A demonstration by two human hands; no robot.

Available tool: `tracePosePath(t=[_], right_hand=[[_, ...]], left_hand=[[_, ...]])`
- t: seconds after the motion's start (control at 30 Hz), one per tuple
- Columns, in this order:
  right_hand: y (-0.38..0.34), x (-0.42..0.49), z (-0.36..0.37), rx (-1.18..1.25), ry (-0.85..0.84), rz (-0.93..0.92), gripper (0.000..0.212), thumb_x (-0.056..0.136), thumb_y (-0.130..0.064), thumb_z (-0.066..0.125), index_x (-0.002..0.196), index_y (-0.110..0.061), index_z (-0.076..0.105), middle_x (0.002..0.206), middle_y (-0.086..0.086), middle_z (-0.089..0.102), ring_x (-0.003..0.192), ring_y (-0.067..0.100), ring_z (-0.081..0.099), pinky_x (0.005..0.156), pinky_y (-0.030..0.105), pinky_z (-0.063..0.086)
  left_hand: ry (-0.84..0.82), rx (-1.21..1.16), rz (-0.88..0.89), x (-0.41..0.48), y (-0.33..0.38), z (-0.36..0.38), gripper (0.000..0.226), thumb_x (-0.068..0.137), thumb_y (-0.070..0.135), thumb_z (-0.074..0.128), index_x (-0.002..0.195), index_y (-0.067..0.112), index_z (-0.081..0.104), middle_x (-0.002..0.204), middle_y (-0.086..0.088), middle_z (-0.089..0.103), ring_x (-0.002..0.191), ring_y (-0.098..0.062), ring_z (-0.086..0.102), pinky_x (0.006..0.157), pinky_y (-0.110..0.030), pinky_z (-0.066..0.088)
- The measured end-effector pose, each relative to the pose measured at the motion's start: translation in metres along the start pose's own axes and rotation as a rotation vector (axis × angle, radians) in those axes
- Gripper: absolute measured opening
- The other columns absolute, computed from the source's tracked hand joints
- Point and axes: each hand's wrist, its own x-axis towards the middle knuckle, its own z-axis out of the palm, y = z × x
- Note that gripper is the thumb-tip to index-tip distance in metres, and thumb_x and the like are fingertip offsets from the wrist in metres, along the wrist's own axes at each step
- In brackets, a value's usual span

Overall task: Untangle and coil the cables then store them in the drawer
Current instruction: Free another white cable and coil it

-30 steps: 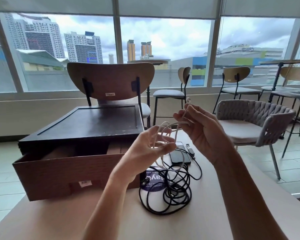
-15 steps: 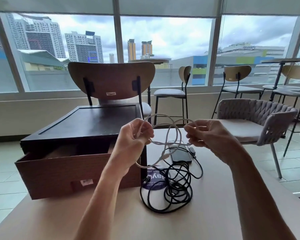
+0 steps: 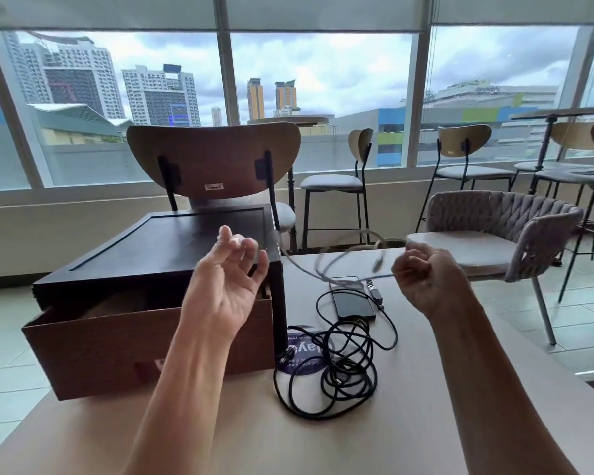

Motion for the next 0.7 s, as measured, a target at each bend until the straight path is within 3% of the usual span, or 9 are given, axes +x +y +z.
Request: tracePosePath(t=[0.1, 0.2, 0.3, 0.37, 0.5, 0.6, 0.7], right_hand=[[-0.013, 0.002, -0.011, -0.058, -0.046, 0.046, 0.030, 0.105, -0.007, 0.030, 0.078, -0.011, 0.043, 0.044, -0.007, 0.032, 0.028, 0.003, 0.028, 0.029, 0.011, 0.029], [-0.011, -0.002, -0.006, -0.329, -0.142, 0.069, 0.024, 0.103, -0.013, 0.035, 0.082, -0.013, 0.045, 0.049, -0.007, 0.030, 0.030, 0.002, 0.025, 0.026, 0.011, 0.019], [0.002, -0.010, 0.010, -0.440, -0.258, 0.099, 0.018, 0.102, -0.025, 0.044, 0.093, -0.010, 0.049, 0.058, -0.005, 0.033, 0.038, 0.001, 0.027, 0.029, 0.011, 0.023], [0.007, -0.014, 0.017, -0.389, -0.324, 0.134, 0.020, 0.100, -0.030, 0.046, 0.098, -0.010, 0.048, 0.066, -0.003, 0.036, 0.046, 0.003, 0.031, 0.035, 0.011, 0.030], [0.009, -0.020, 0.027, -0.264, -0.421, 0.159, 0.014, 0.101, -0.019, 0.040, 0.101, -0.009, 0.049, 0.070, 0.000, 0.043, 0.049, 0.005, 0.040, 0.041, 0.012, 0.038], [0.005, -0.023, 0.031, -0.193, -0.467, 0.165, 0.013, 0.095, -0.008, 0.044, 0.106, -0.006, 0.050, 0.070, 0.001, 0.044, 0.046, 0.005, 0.040, 0.037, 0.012, 0.038], [0.005, -0.022, 0.032, -0.088, -0.488, 0.200, 0.035, 0.076, 0.009, 0.059, 0.108, -0.002, 0.052, 0.068, 0.004, 0.046, 0.044, 0.008, 0.041, 0.035, 0.013, 0.037]], left_hand=[[-0.008, 0.076, 0.060, 0.000, 0.021, -0.009, 0.023, 0.100, 0.023, 0.053, 0.077, 0.022, 0.055, 0.065, 0.010, 0.055, 0.060, -0.002, 0.059, 0.066, -0.021, 0.055], [-0.068, 0.349, 0.080, -0.007, 0.020, -0.002, 0.015, 0.096, 0.024, 0.058, 0.082, 0.022, 0.062, 0.074, 0.008, 0.061, 0.067, -0.005, 0.060, 0.069, -0.021, 0.054], [-0.203, 0.696, -0.009, -0.015, -0.001, 0.014, 0.013, 0.093, 0.028, 0.062, 0.095, 0.016, 0.066, 0.085, 0.003, 0.068, 0.076, -0.009, 0.065, 0.076, -0.026, 0.053], [-0.310, 1.037, -0.103, -0.018, -0.019, 0.020, 0.028, 0.087, 0.034, 0.067, 0.109, 0.017, 0.064, 0.098, 0.004, 0.072, 0.089, -0.009, 0.068, 0.081, -0.025, 0.055], [-0.474, 1.607, -0.121, -0.018, -0.055, 0.012, 0.057, 0.087, 0.039, 0.075, 0.138, 0.032, 0.050, 0.137, 0.008, 0.054, 0.123, -0.008, 0.052, 0.104, -0.027, 0.043], [-0.505, 1.660, -0.131, -0.018, -0.067, 0.007, 0.059, 0.090, 0.036, 0.072, 0.144, 0.034, 0.047, 0.144, 0.008, 0.049, 0.129, -0.007, 0.046, 0.111, -0.028, 0.036], [-0.527, 1.676, -0.091, -0.018, -0.074, 0.006, 0.053, 0.092, 0.035, 0.070, 0.141, 0.037, 0.051, 0.127, 0.007, 0.055, 0.117, -0.008, 0.052, 0.104, -0.025, 0.041]])
